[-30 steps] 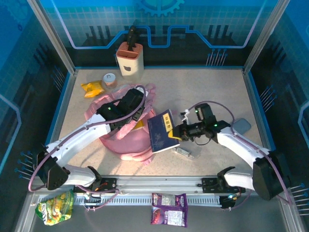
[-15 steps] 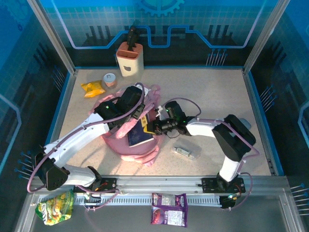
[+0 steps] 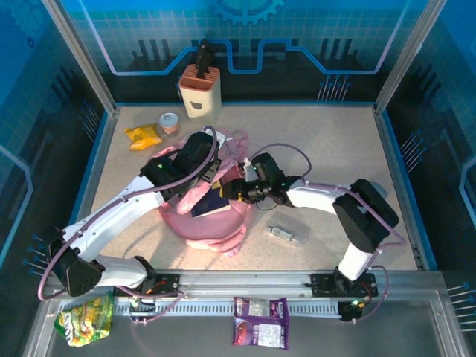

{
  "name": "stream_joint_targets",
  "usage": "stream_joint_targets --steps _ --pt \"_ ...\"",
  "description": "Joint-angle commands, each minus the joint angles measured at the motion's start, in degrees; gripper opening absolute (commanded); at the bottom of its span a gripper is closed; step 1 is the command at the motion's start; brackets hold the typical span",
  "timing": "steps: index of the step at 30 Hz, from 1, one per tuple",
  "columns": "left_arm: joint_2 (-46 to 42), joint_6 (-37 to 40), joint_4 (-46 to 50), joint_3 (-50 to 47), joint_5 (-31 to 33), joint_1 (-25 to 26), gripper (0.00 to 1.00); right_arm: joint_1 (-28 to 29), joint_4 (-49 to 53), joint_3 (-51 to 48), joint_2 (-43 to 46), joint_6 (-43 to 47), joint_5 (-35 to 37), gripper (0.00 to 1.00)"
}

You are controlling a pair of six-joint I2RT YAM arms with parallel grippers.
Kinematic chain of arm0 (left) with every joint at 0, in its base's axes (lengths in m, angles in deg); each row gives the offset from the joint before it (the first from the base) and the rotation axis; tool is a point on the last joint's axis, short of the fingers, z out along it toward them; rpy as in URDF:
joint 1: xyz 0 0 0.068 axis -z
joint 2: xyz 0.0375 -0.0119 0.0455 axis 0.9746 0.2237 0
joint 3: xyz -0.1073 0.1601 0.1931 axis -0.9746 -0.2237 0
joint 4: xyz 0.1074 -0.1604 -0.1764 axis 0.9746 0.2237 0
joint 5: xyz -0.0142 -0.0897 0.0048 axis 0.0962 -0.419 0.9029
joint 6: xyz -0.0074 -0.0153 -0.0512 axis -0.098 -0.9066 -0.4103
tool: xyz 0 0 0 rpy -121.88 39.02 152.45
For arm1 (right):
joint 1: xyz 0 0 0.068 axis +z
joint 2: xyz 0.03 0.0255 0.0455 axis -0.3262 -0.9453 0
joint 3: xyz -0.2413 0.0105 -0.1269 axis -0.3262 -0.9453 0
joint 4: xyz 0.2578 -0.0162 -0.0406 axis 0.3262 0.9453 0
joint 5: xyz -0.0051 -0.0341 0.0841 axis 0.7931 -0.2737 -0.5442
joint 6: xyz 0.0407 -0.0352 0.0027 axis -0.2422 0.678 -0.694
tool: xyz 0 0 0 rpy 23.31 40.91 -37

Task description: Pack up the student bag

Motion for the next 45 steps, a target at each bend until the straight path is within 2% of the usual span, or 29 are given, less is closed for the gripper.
stream_joint_targets --steps 1,7,14,21,26,33,34,36,38,42,45 --pt "-3.70 -2.05 -8.13 1.55 0.62 -0.20 0.00 2.42 8.87 -2.38 3.39 5.16 6.08 0.58" --pt "-3.87 -3.16 -7.99 1.52 0.48 -0.25 0.00 5.87 5.06 -6.32 2.69 3.91 8.16 0.37" --pt "-2.82 -4.34 -7.24 2.66 -1.24 -0.19 0.00 7.46 -0.48 -0.58 -1.62 3.31 12.06 0.16" --pt "-2.30 -5.87 -7.85 1.90 -1.84 -0.22 0.00 7.42 -6.93 3.08 -5.99 2.76 14.49 0.10" --pt "-2.03 -6.14 -7.70 1.23 -1.67 -0.18 0.00 7.54 -7.62 -1.85 0.06 3.51 13.63 0.16" --pt "-2.42 -12.19 -8.29 -3.78 -6.33 -0.23 0.01 7.50 6.02 -10.77 15.49 8.52 19.73 0.36" --pt "-2.52 -13.15 -8.79 -4.71 -8.00 -0.23 0.04 7.50 7.86 -11.40 17.11 9.05 20.46 0.39" --pt "-2.95 -15.32 -10.40 -7.72 -12.13 -0.34 0.18 7.50 11.27 -12.94 20.82 10.27 22.03 0.46" --pt "-3.68 -19.02 -10.98 -9.84 -14.38 -0.29 0.23 7.53 14.18 -14.21 24.20 11.06 22.90 0.52" --pt "-8.73 -28.12 -14.21 -16.05 -21.61 -0.22 0.52 7.71 20.01 -15.62 28.66 12.11 23.04 0.57" --pt "-14.65 -33.28 -15.33 -21.96 -22.52 -0.34 0.60 7.89 21.64 -16.66 30.68 13.04 21.88 0.62"
